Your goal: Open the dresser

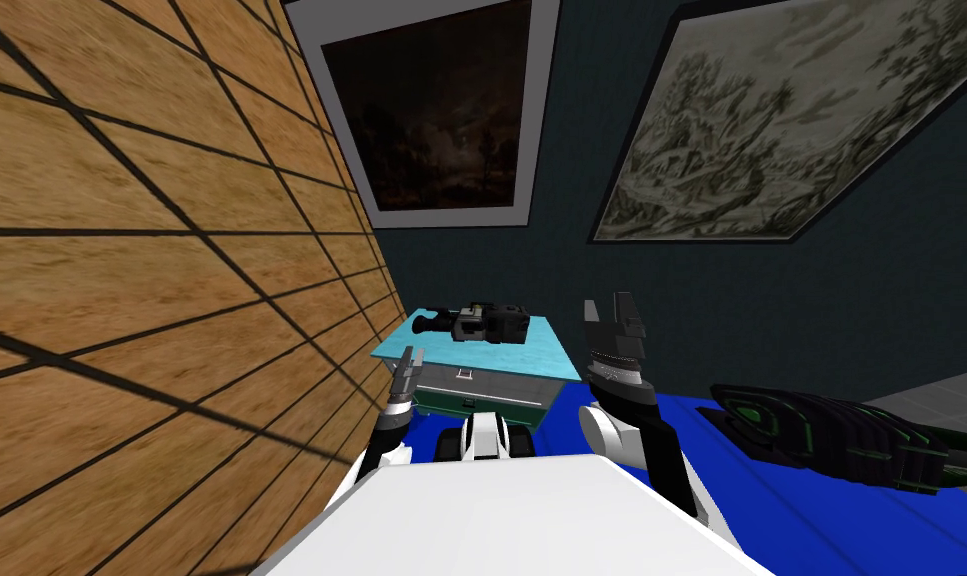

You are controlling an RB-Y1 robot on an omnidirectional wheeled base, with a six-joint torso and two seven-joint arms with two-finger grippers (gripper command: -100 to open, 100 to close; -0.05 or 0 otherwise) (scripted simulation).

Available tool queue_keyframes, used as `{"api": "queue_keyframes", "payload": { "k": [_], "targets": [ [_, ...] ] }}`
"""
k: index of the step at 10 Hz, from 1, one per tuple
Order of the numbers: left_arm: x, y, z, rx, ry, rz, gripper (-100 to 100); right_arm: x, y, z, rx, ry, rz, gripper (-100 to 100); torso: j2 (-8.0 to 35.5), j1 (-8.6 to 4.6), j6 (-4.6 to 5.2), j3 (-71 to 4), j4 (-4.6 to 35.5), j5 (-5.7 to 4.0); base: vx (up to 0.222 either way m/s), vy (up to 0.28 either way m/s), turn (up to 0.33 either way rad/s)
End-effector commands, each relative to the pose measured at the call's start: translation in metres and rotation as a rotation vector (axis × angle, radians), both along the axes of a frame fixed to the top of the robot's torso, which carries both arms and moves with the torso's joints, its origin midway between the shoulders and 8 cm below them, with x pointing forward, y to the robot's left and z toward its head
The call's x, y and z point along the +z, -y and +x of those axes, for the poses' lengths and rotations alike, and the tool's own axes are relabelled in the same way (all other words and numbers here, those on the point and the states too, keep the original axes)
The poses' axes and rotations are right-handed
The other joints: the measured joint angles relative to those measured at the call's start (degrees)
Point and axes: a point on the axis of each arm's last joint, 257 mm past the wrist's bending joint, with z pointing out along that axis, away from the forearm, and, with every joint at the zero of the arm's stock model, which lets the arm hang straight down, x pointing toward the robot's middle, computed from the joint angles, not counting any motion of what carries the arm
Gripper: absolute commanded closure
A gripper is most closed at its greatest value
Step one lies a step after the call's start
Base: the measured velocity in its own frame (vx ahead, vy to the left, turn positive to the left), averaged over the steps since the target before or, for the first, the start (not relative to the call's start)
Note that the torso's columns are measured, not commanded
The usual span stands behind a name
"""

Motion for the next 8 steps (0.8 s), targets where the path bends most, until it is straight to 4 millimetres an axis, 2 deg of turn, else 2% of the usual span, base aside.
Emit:
{"api": "queue_keyframes", "payload": {
  "k": [1,4,5,8],
  "targets": [
    [-0.019,0.001,-0.001,-0.003,-0.028,0.004,-100,0.000,0.000,0.000,0.000,0.000,0.000,0,-0.01,0.00,0.01,0.00,0.00,0.00,0.000,0.000,0.000],
    [-0.045,0.002,-0.005,-0.010,-0.060,0.008,-100,0.000,0.000,0.000,0.000,0.000,0.000,0,-0.02,0.01,0.01,-0.01,0.00,0.01,0.002,-0.003,-0.011],
    [-0.046,0.002,-0.005,-0.009,-0.064,0.008,-100,0.000,0.000,0.000,0.000,0.000,0.000,0,-0.02,-0.03,0.01,-0.01,0.00,0.00,0.002,-0.016,-0.025],
    [-0.070,0.004,-0.010,-0.016,-0.092,0.009,-100,0.000,0.000,0.000,0.000,0.000,0.000,0,0.00,0.01,0.01,0.00,0.00,0.00,0.000,-0.014,-0.010]
  ]
}}
